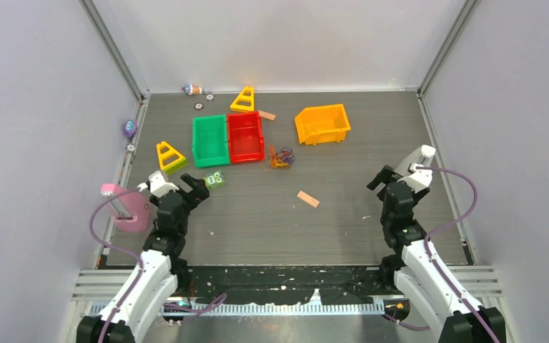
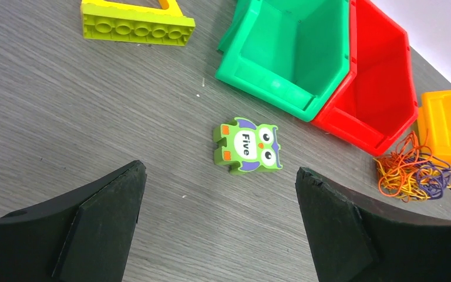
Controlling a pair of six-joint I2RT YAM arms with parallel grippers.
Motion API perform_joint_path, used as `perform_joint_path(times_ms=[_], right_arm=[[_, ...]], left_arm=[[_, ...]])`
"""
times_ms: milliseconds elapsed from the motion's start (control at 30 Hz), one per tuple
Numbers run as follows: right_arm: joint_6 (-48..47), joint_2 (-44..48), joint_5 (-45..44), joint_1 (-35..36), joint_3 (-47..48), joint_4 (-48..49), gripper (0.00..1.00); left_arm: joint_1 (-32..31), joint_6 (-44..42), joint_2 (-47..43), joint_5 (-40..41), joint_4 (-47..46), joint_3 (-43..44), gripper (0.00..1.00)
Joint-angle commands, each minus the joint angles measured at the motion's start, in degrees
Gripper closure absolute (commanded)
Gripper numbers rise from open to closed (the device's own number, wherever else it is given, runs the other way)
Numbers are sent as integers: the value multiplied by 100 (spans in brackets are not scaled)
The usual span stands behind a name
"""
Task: Untangle the cables
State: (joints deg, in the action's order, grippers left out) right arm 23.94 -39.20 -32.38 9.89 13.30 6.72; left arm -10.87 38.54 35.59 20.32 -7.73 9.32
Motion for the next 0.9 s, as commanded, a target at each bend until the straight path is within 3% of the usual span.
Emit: perform_joint_path(times_ms=[0, 200, 367, 667, 867], right_arm=[[55, 103, -96, -22, 173, 98, 5], [-103, -35, 653, -23, 184, 350, 5], [72, -587, 1999, -20, 244, 998, 5], [-74, -1728, 2653, 434, 1212, 986, 4], [-265, -3132, 2946, 940, 2379, 688, 0]], left_arm=[[-11, -202, -134, -226, -391, -53, 1], [-56, -794, 20, -1423, -885, -54, 1], [-614, -1018, 273, -1343, -887, 155, 1], [-1568, -1203, 638, -1038, -594, 805, 1], [-1825, -1384, 1024, -1328, -1198, 825, 3]])
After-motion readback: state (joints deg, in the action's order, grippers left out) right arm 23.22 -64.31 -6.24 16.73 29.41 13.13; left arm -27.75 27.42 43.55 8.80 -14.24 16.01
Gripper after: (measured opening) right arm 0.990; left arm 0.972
